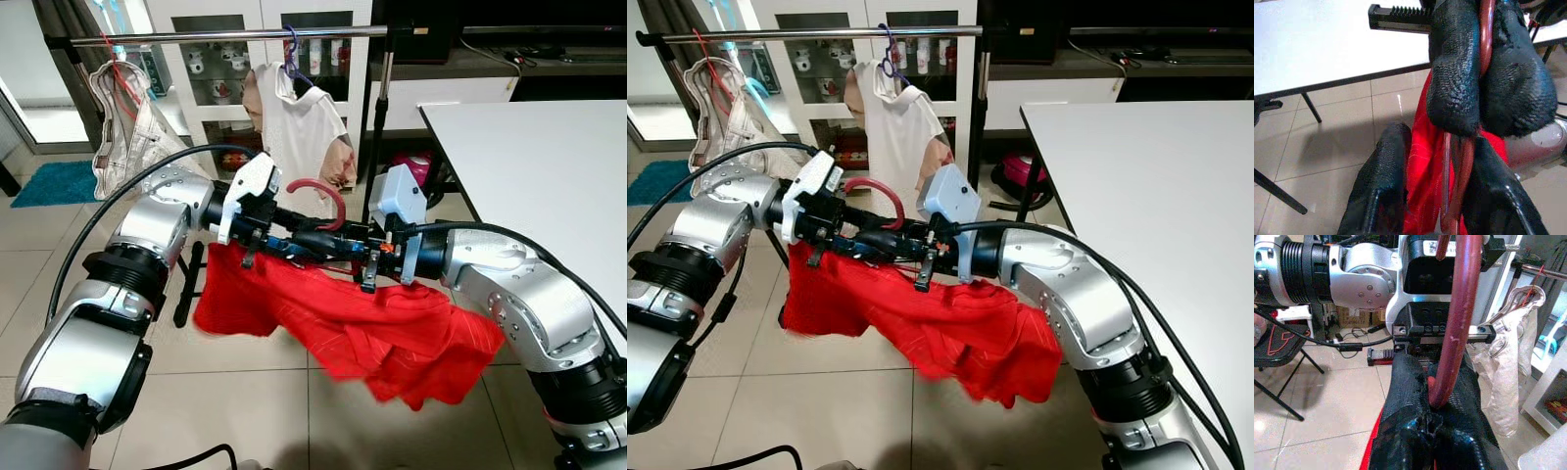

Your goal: Hang hanger

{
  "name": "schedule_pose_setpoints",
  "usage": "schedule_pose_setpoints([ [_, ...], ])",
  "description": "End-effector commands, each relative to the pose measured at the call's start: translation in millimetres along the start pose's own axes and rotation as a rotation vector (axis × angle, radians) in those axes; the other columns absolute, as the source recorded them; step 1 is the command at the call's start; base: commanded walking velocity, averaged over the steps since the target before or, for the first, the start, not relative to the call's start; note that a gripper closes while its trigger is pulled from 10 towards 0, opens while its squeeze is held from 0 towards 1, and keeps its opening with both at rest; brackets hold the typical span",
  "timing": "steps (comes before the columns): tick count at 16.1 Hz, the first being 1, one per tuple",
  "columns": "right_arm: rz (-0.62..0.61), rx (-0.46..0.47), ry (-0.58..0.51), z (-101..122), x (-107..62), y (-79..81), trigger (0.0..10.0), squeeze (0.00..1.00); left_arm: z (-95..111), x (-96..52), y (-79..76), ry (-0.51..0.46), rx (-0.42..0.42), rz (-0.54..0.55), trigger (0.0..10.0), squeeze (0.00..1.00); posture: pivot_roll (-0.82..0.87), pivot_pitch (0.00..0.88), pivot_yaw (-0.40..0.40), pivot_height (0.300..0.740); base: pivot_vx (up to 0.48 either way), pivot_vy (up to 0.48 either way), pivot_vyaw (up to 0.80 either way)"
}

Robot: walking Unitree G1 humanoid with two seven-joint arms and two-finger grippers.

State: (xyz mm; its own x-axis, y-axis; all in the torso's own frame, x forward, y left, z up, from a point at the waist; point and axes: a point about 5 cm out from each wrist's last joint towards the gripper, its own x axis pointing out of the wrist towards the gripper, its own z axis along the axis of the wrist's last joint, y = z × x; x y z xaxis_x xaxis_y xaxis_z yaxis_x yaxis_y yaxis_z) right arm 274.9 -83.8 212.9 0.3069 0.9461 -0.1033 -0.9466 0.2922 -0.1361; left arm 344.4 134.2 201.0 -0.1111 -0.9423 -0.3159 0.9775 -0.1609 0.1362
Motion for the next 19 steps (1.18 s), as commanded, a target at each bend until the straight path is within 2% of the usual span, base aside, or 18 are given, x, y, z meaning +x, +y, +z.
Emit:
schedule_pose_setpoints([
  [1,0.028,-0.037,-0.058,15,-1.1,0.5,0.0,0.0,-2,-11.5,0.4,0.043,-0.025,0.025,0.0,0.0,-0.15,0.0,0.095,0.74,0.0,0.0,0.0],
  [3,0.021,-0.038,-0.063,16,-1.0,-0.8,0.0,0.0,-4,-14.2,0.4,0.06,-0.039,0.034,0.0,0.0,-0.15,0.0,0.096,0.74,0.0,0.0,0.0],
  [8,0.015,-0.03,-0.078,17,-3.1,-2.4,0.0,0.0,-5,-16.4,-2.0,0.012,-0.072,0.045,0.0,0.0,-0.14,0.0,0.094,0.74,0.0,0.0,0.0],
  [14,0.009,-0.035,-0.085,17,-3.0,-2.9,0.0,0.0,-8,-18.1,-2.5,0.003,-0.085,0.084,0.0,0.0,-0.14,0.0,0.096,0.74,0.0,0.0,0.0],
  [15,0.006,-0.039,-0.078,16,-4.2,-1.9,5.6,0.0,-9,-19.5,-4.6,-0.007,-0.096,0.083,0.0,0.0,-0.14,0.0,0.097,0.74,0.0,0.0,0.0],
  [16,0.015,0.002,-0.082,14,-7.0,-0.4,10.0,0.0,-10,-21.4,-6.9,-0.009,-0.104,0.087,0.0,0.0,-0.14,0.0,0.099,0.74,0.0,0.0,0.0],
  [17,0.003,0.028,-0.075,12,-11.7,-1.8,10.0,1.0,-12,-24.3,-8.1,-0.002,-0.111,0.108,0.0,0.0,-0.14,0.0,0.099,0.74,0.0,0.0,0.0],
  [19,-0.049,0.03,-0.031,5,-24.1,-8.0,10.0,1.0,-16,-29.8,-8.8,0.021,-0.118,0.169,0.0,0.0,-0.14,0.0,0.098,0.74,0.0,0.0,0.0],
])
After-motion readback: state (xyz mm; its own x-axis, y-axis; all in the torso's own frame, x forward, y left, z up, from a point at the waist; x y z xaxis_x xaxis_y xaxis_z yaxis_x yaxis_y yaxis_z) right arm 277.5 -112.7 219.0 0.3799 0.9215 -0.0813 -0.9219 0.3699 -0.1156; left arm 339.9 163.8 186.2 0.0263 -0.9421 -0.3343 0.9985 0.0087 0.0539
